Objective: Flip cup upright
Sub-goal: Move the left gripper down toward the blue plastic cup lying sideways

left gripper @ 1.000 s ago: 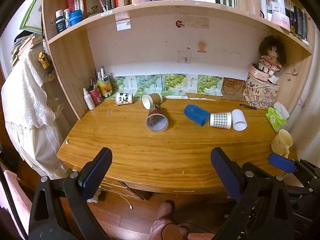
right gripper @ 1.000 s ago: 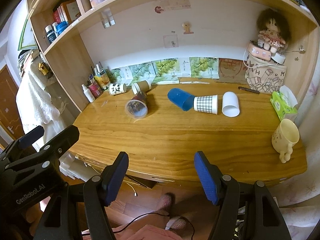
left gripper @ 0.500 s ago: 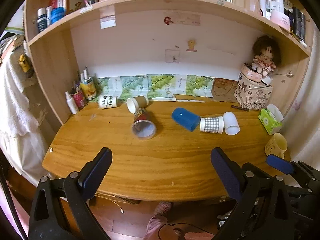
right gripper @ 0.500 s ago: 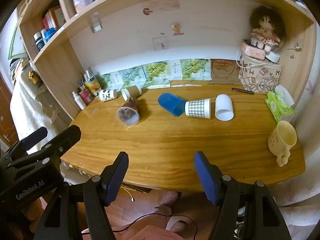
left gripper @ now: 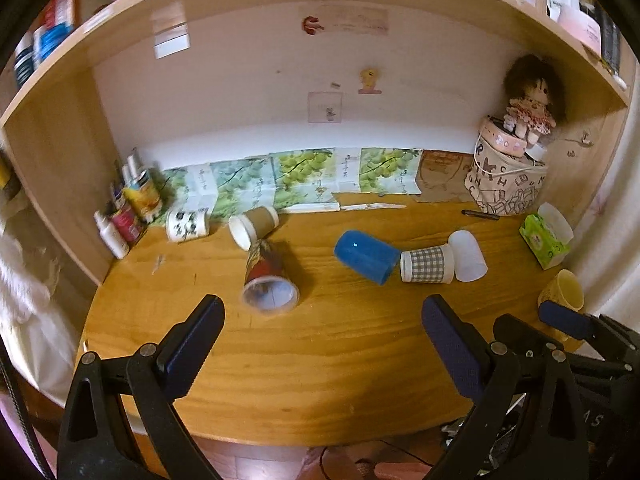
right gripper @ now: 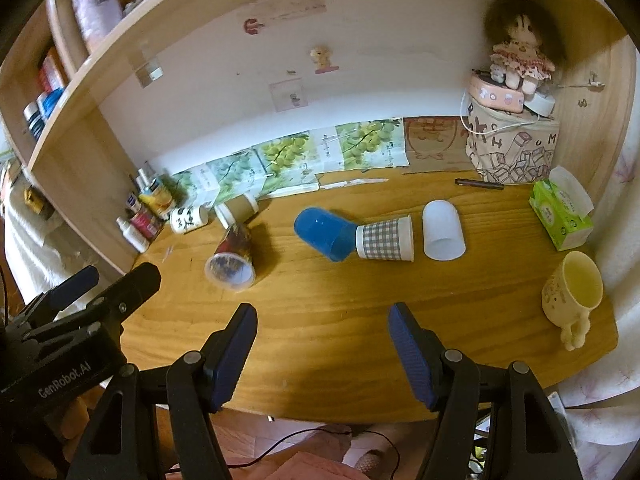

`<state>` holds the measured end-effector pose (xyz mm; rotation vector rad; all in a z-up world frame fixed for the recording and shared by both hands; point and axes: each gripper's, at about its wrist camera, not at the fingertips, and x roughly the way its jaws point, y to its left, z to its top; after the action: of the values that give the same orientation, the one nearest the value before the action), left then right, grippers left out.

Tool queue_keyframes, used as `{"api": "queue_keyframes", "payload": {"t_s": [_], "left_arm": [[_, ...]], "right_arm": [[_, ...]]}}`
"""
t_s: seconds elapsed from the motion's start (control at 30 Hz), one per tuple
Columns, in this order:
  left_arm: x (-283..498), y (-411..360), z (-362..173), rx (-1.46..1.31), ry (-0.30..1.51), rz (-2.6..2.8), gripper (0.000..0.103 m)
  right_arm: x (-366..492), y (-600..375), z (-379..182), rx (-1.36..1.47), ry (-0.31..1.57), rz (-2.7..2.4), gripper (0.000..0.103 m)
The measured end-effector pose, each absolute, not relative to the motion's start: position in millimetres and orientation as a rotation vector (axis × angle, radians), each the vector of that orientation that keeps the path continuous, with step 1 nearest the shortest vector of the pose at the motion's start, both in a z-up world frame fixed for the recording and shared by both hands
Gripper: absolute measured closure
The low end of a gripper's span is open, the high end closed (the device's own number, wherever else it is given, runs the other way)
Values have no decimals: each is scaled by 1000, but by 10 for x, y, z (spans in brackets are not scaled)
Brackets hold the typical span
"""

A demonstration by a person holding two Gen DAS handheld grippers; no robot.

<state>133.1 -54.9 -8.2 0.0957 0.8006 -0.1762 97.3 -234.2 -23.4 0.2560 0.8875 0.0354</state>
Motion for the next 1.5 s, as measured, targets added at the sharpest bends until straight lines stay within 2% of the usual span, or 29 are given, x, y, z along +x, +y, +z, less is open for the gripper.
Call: {"api": "queue_keyframes", "payload": {"t_s": [0.77, 1.5], "left_arm": [[2364, -815, -154, 495, 776, -376, 3], [2898, -1298, -834, 957, 777, -743, 4]], "right_arm": [[1849, -2516, -449, 466, 995, -77, 34], [2258, -2700, -991, 563, 1124, -201, 34]]}}
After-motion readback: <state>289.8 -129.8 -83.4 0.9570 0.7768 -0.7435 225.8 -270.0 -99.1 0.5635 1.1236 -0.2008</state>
